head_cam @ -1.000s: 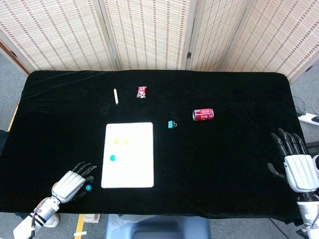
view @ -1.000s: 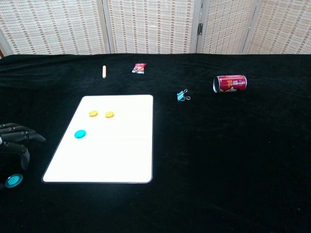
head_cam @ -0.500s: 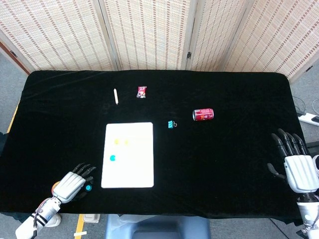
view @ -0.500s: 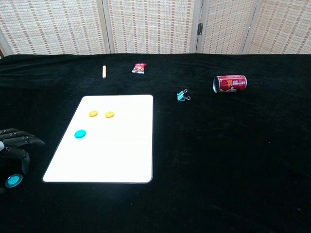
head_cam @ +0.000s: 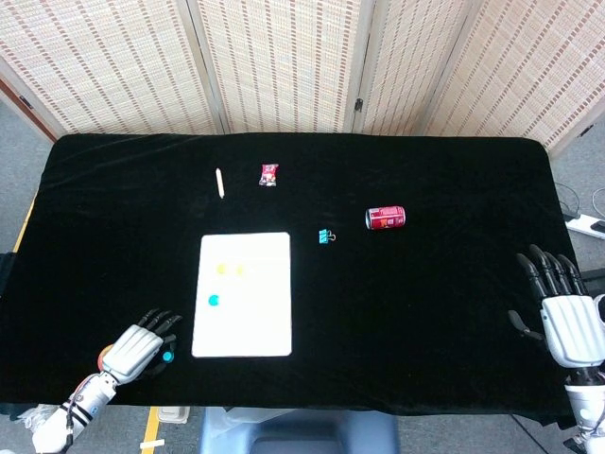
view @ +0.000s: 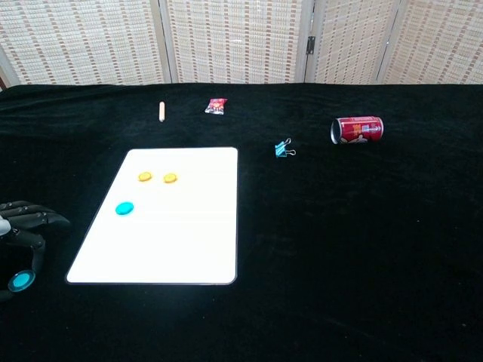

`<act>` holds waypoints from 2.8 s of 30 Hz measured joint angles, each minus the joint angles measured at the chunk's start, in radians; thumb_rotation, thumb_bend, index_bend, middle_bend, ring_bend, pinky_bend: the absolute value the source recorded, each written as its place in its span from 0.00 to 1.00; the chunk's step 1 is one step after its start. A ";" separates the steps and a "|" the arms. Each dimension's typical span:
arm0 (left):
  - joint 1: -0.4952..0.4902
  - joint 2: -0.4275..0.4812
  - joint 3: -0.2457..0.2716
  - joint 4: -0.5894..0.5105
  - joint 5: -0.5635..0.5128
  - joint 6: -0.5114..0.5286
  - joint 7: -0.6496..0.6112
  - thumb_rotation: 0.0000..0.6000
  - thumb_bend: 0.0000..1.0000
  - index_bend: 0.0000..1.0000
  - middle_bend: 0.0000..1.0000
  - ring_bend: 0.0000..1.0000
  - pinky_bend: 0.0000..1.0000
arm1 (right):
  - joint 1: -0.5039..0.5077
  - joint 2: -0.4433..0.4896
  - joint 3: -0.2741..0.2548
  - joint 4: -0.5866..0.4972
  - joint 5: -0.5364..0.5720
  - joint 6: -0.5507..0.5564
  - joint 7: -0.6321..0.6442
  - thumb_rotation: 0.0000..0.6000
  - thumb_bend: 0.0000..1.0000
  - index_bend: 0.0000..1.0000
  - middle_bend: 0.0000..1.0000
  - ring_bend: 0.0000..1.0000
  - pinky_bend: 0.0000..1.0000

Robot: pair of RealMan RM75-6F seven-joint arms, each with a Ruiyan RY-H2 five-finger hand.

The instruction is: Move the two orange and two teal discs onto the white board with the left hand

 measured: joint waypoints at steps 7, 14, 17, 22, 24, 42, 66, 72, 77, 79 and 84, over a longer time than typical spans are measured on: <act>-0.005 0.005 -0.006 -0.005 0.005 0.001 -0.011 1.00 0.40 0.52 0.12 0.00 0.00 | -0.002 0.001 0.000 0.000 -0.001 0.004 0.003 1.00 0.34 0.00 0.03 0.00 0.01; -0.047 0.034 -0.051 -0.063 0.019 0.012 -0.021 1.00 0.40 0.51 0.12 0.00 0.00 | -0.002 -0.001 0.002 0.005 -0.002 0.007 0.010 1.00 0.34 0.00 0.03 0.00 0.01; -0.080 0.042 -0.087 -0.088 0.012 0.000 -0.022 1.00 0.40 0.51 0.12 0.00 0.00 | -0.002 -0.002 0.002 0.010 0.001 0.004 0.014 1.00 0.34 0.00 0.03 0.00 0.01; -0.148 0.036 -0.146 -0.115 -0.022 -0.067 -0.022 1.00 0.40 0.50 0.12 0.00 0.00 | -0.004 -0.004 0.002 0.018 0.006 0.002 0.021 1.00 0.34 0.00 0.03 0.00 0.01; -0.176 0.028 -0.168 -0.123 -0.045 -0.107 -0.014 1.00 0.40 0.49 0.12 0.00 0.00 | -0.005 -0.004 0.002 0.020 0.010 0.003 0.024 1.00 0.34 0.00 0.03 0.00 0.01; -0.357 -0.126 -0.289 -0.060 -0.276 -0.333 0.120 1.00 0.40 0.48 0.12 0.00 0.00 | -0.018 0.000 0.004 0.039 0.031 0.002 0.045 1.00 0.34 0.00 0.03 0.00 0.01; -0.389 -0.174 -0.261 -0.003 -0.353 -0.363 0.148 1.00 0.39 0.37 0.12 0.00 0.00 | -0.018 -0.002 0.007 0.045 0.040 -0.006 0.045 1.00 0.34 0.00 0.03 0.00 0.01; -0.379 -0.160 -0.262 -0.024 -0.345 -0.335 0.126 1.00 0.39 0.24 0.12 0.00 0.00 | -0.021 0.001 0.008 0.043 0.041 -0.001 0.044 1.00 0.34 0.00 0.03 0.00 0.01; -0.335 -0.098 -0.279 -0.074 -0.326 -0.230 0.048 1.00 0.39 0.23 0.12 0.00 0.00 | -0.024 0.011 0.013 0.041 0.050 0.000 0.055 1.00 0.34 0.00 0.03 0.00 0.01; -0.310 -0.061 -0.285 -0.096 -0.323 -0.185 0.021 1.00 0.39 0.23 0.12 0.00 0.00 | -0.024 0.014 0.014 0.042 0.051 -0.001 0.063 1.00 0.34 0.00 0.03 0.01 0.01; -0.218 0.051 -0.300 -0.156 -0.336 -0.061 -0.023 1.00 0.39 0.24 0.12 0.00 0.00 | -0.022 0.023 0.013 0.049 0.049 -0.009 0.111 1.00 0.34 0.00 0.03 0.01 0.01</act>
